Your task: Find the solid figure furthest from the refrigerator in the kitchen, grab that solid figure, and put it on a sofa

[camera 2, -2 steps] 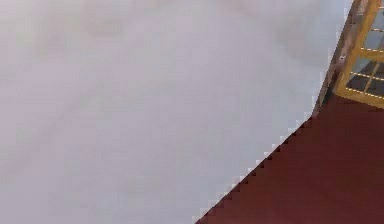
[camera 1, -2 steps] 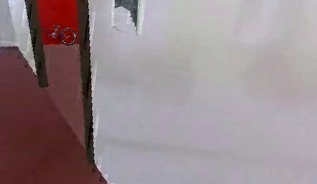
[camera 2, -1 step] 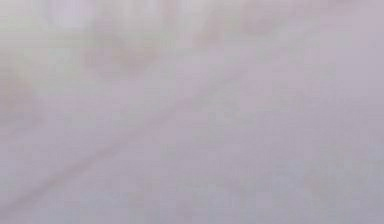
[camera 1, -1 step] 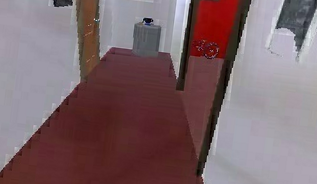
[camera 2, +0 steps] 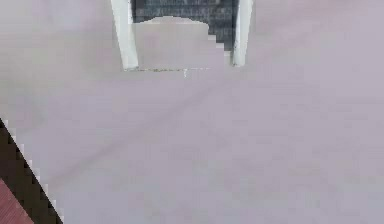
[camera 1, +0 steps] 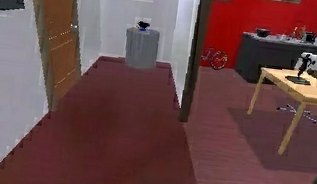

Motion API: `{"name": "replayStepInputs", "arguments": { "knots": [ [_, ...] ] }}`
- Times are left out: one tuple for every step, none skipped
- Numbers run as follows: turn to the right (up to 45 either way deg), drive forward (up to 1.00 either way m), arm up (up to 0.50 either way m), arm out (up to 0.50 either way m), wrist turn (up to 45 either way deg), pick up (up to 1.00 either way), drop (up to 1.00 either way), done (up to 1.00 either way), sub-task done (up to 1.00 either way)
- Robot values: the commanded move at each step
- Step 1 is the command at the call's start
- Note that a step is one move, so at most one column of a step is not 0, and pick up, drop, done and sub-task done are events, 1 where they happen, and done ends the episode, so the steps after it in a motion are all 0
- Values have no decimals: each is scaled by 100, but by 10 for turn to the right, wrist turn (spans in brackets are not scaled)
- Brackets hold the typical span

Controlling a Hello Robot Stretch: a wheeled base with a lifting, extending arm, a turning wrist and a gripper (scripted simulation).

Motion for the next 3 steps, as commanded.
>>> {"name": "replayStepInputs", "arguments": {
  "knots": [
    [-60,0,0,0,0,0,0,0,0],
    [0,60,0,0,0,0,0,0,0],
    [450,0,0,0,0,0,0,0,0]
  ]
}}
